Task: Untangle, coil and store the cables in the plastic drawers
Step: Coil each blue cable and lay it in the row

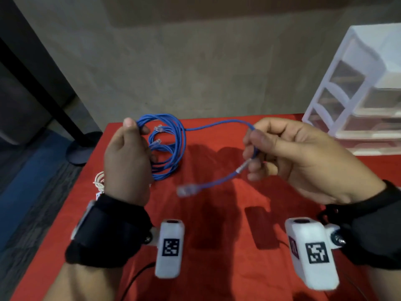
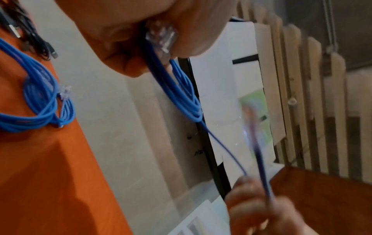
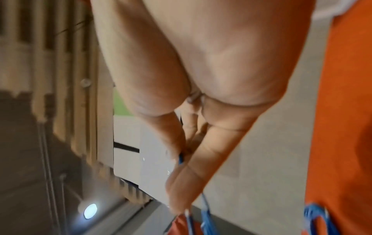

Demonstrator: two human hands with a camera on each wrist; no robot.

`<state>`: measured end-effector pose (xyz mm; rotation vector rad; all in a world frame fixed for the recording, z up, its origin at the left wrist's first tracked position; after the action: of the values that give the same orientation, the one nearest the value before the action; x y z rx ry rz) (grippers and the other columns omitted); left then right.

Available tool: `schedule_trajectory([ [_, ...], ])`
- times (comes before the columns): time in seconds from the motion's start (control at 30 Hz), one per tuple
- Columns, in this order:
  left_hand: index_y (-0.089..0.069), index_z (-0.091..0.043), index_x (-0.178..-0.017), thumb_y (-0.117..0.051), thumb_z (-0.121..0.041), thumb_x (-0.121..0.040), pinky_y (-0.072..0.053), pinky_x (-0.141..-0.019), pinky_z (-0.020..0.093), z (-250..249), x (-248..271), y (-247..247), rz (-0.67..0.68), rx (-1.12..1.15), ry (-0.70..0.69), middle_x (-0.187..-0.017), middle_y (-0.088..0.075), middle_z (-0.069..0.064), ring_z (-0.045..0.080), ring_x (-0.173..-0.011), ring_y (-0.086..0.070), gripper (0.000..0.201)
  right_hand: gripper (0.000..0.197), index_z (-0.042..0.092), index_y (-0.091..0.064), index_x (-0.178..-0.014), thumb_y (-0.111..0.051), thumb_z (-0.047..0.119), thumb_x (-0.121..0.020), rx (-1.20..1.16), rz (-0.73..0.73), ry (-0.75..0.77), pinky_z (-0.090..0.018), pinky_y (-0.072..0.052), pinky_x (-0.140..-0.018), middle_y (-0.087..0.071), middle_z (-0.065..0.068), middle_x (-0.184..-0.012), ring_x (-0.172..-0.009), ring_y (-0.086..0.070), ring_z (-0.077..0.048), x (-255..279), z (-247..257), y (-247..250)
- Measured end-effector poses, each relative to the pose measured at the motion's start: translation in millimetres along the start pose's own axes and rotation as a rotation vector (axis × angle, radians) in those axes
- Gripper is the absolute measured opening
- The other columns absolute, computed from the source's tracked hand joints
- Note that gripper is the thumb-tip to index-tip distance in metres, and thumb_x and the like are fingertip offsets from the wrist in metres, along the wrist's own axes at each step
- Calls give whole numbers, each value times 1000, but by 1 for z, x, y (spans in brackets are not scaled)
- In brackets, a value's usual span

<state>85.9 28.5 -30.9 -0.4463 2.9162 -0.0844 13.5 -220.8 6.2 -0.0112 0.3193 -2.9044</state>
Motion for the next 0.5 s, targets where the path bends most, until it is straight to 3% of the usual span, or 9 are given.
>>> schedule_trajectory([
  [0.07,-59,-11,-91,-33,-39,-111,-37,-48,30,-1,7,-6,-31,-46,-62,-53,-57,-8,10,-43,-50,43,13,4,-62,-94,-57,15,-90,-185,-32,11,-27,-61,-64,-71,-11,-85,-70,-72,-18,-1,0,-6],
  [0.13,-60,-19,-86,-35,-41,-109,-36,-50,30,-1,14,-11,-62,-88,-122,-59,-56,-7,13,-48,-48,40,9,4,-60,-93,-56,12,-91,-316,-65,40,-28,-62,-69,-72,-12,-90,-80,-76,-21,-3,-2,-11],
  [0.17,-59,-24,-83,-37,-44,-108,-36,-48,31,-2,19,-14,-68,-96,-135,-58,-51,-8,18,-48,-47,39,7,5,-58,-91,-56,12,-90,-351,-71,53,-28,-62,-72,-73,-12,-92,-83,-76,-22,-4,-3,-14],
  [0.23,-59,-28,-82,-38,-53,-104,-40,-45,41,-3,27,-20,-48,-106,-125,-59,-48,-3,40,-55,-53,39,6,6,-56,-87,-59,11,-87,-344,-66,73,-29,-62,-75,-73,-13,-93,-88,-76,-24,-6,-8,-21],
  [0.3,-58,-29,-84,-37,-54,-104,-43,-43,45,-6,35,-26,1,-82,-107,-58,-48,-5,46,-63,-57,39,11,5,-58,-87,-65,11,-82,-297,-79,83,-31,-62,-73,-71,-14,-89,-83,-75,-24,-8,-18,-29],
  [0.33,-57,-28,-86,-36,-50,-107,-43,-39,38,-10,39,-30,26,-42,-87,-57,-47,-6,42,-60,-57,38,13,5,-59,-84,-69,12,-80,-242,-110,103,-30,-62,-70,-71,-13,-85,-77,-74,-22,-8,-23,-33],
  [0.4,-54,-21,-90,-33,-42,-110,-38,-35,25,-12,45,-35,69,64,1,-54,-43,-9,21,-53,-51,36,15,8,-65,-77,-78,16,-78,55,-253,216,-30,-59,-67,-70,-10,-82,-72,-68,-17,-10,-34,-33],
  [0.47,-52,-19,-92,-31,-41,-110,-36,-33,21,-9,50,-41,127,219,143,-54,-35,-10,7,-51,-42,36,17,13,-69,-79,-83,23,-82,399,-397,311,-32,-54,-73,-66,-9,-91,-82,-65,-16,-11,-42,-29],
  [0.5,-51,-19,-91,-31,-42,-110,-36,-35,21,-7,52,-44,161,298,222,-54,-33,-10,6,-51,-37,36,18,13,-69,-82,-83,25,-83,433,-440,339,-33,-52,-75,-64,-8,-95,-87,-65,-16,-12,-45,-28],
])
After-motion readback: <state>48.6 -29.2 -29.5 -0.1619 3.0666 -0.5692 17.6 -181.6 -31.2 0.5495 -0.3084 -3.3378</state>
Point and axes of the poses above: each hand's wrist, its own x-axis away from the middle knuckle, its own y-axis out of the back of the hand, z = x × y, the point moved 3 cm from there along -x, towards the middle knuckle
